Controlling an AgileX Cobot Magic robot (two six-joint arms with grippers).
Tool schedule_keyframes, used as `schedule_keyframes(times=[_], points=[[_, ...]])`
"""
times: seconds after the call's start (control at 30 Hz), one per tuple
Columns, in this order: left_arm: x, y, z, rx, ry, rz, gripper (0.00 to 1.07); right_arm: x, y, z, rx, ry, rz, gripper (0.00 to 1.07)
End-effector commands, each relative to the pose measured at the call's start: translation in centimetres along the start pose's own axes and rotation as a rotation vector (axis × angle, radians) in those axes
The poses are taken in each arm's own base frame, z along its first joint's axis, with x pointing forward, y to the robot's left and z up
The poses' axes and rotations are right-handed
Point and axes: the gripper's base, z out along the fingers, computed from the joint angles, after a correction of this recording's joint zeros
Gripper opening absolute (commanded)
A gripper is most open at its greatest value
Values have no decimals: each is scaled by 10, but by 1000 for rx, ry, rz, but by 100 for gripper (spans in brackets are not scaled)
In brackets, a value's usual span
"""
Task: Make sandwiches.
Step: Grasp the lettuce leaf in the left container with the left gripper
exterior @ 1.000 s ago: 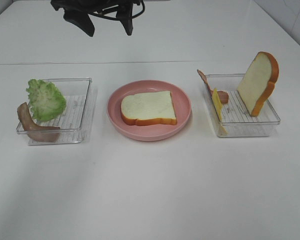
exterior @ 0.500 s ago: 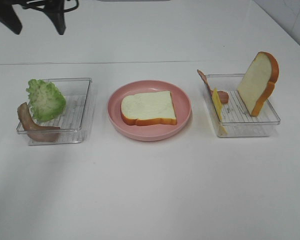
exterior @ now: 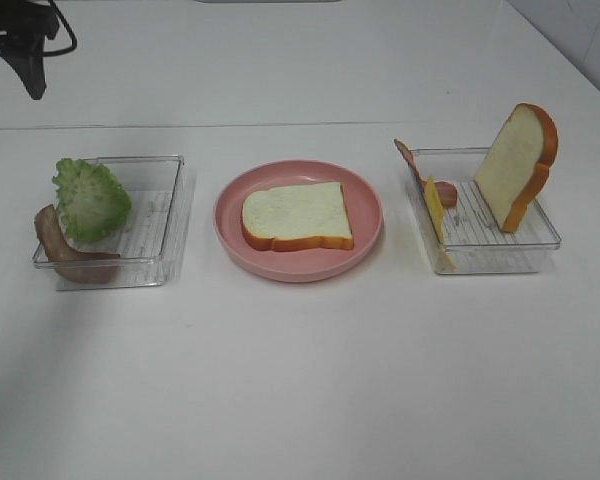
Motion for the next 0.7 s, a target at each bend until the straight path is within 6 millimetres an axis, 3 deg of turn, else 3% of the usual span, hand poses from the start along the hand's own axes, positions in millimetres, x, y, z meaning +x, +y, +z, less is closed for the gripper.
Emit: schedule_keyframes(times=[0.03, 0.2, 0.3, 0.47, 0.7], points=[[5, 1, 18, -29, 118, 12, 77, 2, 1, -2, -2, -35, 7, 99], [-5, -4, 55, -31, 173, 16, 77, 2, 1, -2, -2, -35, 7, 99], [-6, -5, 61, -32, 179, 17, 77, 2, 1, -2, -2, -35, 7, 99], [-6, -8, 96, -35, 231, 24, 76, 2, 1, -2, -2, -35, 7, 99], [-9, -12, 116, -18, 241, 19, 76, 2, 1, -2, -2, -35, 7, 99]])
